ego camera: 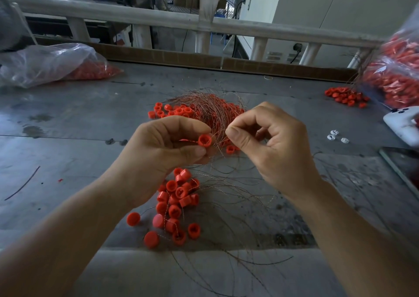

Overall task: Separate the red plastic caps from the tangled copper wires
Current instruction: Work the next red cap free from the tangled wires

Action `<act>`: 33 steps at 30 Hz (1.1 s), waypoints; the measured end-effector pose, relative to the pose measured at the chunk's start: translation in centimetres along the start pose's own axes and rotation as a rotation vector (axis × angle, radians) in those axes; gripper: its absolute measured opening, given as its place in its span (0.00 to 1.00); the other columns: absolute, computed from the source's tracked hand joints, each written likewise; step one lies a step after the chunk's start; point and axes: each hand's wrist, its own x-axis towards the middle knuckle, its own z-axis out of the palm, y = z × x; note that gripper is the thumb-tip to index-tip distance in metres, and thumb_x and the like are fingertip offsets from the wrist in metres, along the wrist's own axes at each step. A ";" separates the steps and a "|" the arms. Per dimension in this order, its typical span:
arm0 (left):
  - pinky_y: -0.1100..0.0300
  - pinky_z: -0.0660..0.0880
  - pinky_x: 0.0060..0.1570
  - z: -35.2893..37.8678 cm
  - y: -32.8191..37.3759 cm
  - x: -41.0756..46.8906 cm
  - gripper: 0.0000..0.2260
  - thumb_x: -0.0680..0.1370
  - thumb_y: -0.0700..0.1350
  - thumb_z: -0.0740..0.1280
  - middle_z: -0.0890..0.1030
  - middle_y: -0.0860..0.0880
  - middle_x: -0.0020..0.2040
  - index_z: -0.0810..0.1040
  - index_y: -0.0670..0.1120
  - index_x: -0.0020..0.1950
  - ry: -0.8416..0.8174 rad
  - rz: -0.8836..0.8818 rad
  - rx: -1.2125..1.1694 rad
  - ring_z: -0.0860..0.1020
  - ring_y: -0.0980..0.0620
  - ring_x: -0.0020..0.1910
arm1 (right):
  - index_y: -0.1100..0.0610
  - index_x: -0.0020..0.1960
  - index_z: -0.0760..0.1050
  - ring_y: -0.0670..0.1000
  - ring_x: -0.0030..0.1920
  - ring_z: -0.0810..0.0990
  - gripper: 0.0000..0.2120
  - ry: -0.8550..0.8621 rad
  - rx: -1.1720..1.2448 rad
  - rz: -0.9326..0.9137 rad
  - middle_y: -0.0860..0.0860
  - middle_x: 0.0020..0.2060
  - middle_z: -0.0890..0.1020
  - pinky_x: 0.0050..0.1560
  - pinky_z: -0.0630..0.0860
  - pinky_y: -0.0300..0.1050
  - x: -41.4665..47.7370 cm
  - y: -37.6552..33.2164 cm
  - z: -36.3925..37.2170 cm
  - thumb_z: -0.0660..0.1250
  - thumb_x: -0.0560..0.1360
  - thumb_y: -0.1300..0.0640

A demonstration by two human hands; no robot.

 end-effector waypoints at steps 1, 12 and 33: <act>0.64 0.78 0.40 0.0 0.0 0.0 0.12 0.59 0.39 0.73 0.83 0.48 0.39 0.84 0.49 0.40 0.007 0.001 0.009 0.82 0.51 0.40 | 0.52 0.38 0.75 0.44 0.36 0.74 0.04 0.007 -0.002 0.000 0.44 0.34 0.76 0.36 0.68 0.29 0.0 0.0 0.0 0.68 0.71 0.58; 0.65 0.78 0.40 1.0 -0.5 -0.1 0.12 0.55 0.51 0.73 0.82 0.54 0.37 0.81 0.55 0.37 0.181 0.182 0.293 0.81 0.56 0.37 | 0.56 0.34 0.73 0.47 0.32 0.72 0.07 0.113 -0.047 -0.009 0.48 0.30 0.74 0.32 0.66 0.30 -0.6 -0.4 0.9 0.67 0.71 0.60; 0.63 0.79 0.42 1.0 -0.2 -0.3 0.17 0.54 0.37 0.78 0.84 0.48 0.40 0.84 0.48 0.41 0.127 0.110 0.046 0.83 0.52 0.41 | 0.56 0.34 0.73 0.44 0.29 0.71 0.08 0.117 -0.135 0.014 0.46 0.31 0.73 0.30 0.67 0.31 -0.8 -0.2 1.2 0.68 0.70 0.58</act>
